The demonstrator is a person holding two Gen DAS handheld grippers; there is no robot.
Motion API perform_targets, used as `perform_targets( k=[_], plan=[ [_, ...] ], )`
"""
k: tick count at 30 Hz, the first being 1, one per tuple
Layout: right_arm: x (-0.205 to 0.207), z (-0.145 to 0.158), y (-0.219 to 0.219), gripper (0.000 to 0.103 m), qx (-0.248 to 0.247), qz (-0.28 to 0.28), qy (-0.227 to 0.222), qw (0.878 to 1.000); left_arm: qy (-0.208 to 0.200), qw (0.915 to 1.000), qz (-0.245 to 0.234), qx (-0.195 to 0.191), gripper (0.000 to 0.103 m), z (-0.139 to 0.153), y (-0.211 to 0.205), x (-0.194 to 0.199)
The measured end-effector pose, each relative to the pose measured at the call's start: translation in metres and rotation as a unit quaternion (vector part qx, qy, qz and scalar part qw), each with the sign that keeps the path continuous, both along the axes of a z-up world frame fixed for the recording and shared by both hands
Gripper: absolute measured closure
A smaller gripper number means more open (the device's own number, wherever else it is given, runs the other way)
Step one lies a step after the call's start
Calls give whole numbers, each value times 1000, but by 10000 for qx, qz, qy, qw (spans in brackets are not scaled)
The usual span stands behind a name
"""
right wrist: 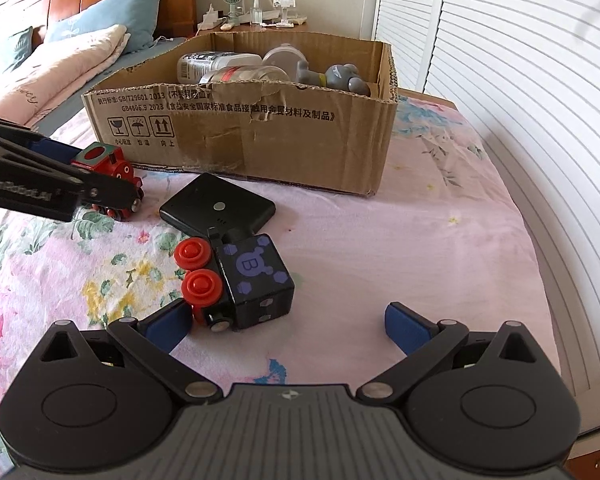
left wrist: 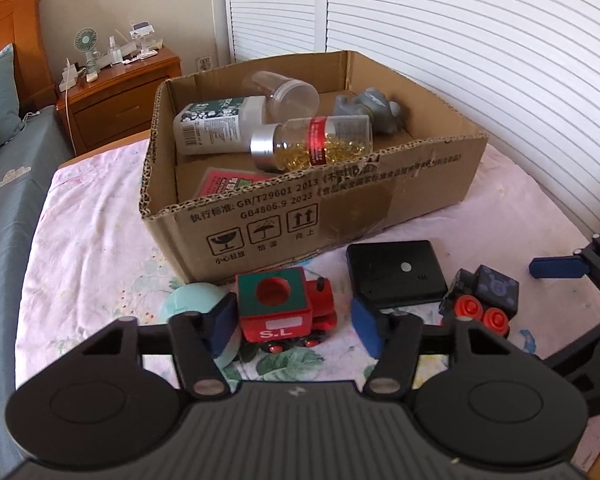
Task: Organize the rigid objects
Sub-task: 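Close the left tool on the red S.L train while the right tool grasps the black cube toy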
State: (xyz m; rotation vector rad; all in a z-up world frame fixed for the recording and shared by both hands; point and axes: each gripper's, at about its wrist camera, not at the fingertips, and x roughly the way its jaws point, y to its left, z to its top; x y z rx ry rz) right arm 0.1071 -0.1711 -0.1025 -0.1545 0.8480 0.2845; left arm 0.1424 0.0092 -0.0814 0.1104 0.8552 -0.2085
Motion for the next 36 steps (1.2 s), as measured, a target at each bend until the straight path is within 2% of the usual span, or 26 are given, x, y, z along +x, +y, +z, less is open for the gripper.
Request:
perform_targets(
  k=[1, 6, 13, 15, 18, 29, 32, 36],
  plan=[
    [0, 0, 0, 0, 1, -1, -6, 10000, 13, 10000, 8, -5, 53, -1, 0, 1],
    [-1, 0, -1, 0, 5, 19, -25, 10000, 42, 9999, -108, -55, 53, -1, 2, -2],
    [-3, 0, -2, 0, 3, 57, -11, 10000, 234, 9952, -948, -113, 53, 1, -3, -31],
    [-3, 0, -2, 0, 10, 76, -26, 10000, 206, 9944, -1030, -98, 53, 1, -4, -36],
    [-4, -1, -3, 0, 10, 76, -29, 10000, 121, 9950, -996, -15, 51, -1, -6, -37],
    [-7, -1, -3, 0, 27, 181, -90, 9998, 219, 9966, -779, -150, 45, -19, -6, -34],
    [-7, -1, -3, 0, 34, 243, -106, 9996, 172, 9971, -740, -31, 39, -20, -6, -37],
    [-5, -2, -1, 0, 33, 326, -114, 9994, 179, 9974, -682, -164, 40, -19, -4, -36]
  ],
)
